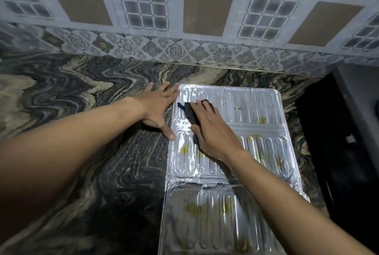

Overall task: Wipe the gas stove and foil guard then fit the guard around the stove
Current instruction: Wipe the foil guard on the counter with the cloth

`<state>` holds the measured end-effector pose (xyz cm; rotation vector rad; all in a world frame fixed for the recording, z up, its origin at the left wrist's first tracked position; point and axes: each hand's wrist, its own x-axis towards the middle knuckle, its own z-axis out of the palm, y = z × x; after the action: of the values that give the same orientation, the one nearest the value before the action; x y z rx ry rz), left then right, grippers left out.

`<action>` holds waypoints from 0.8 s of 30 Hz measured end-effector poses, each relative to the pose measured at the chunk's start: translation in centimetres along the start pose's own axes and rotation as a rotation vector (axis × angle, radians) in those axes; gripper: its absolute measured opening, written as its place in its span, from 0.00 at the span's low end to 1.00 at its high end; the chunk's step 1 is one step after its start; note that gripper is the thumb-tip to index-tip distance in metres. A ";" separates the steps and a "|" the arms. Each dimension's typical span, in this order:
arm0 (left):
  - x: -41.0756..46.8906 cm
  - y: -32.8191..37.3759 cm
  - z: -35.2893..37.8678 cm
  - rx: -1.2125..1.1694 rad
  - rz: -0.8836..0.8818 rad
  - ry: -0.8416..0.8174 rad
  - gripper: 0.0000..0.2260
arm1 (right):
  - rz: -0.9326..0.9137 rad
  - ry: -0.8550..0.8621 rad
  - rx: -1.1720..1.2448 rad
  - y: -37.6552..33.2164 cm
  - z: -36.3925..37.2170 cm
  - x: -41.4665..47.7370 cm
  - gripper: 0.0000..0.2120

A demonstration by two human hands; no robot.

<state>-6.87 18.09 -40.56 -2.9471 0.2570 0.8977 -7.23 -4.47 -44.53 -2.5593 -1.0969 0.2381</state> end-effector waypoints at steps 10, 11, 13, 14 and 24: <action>1.2 0.1 -0.3 -0.078 0.018 -0.034 0.73 | -0.052 -0.094 -0.127 0.8 0.9 1.4 0.27; 1.2 0.1 -0.3 -0.087 0.015 -0.033 0.73 | -0.023 -0.085 -0.119 1.3 0.6 1.8 0.27; 1.1 0.2 -0.3 -0.095 0.011 -0.027 0.73 | 0.047 -0.073 -0.107 2.5 -0.2 2.8 0.27; 1.1 0.2 -0.3 -0.099 0.011 -0.027 0.72 | 0.079 -0.073 -0.104 3.2 -0.7 3.1 0.27; 1.1 0.3 -0.5 -0.080 0.003 -0.072 0.72 | 0.279 -0.046 -0.050 7.9 -3.0 3.0 0.26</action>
<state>-5.69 17.54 -40.74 -2.9800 0.2275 1.0357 0.98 -8.10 -44.82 -2.7607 -0.7663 0.3439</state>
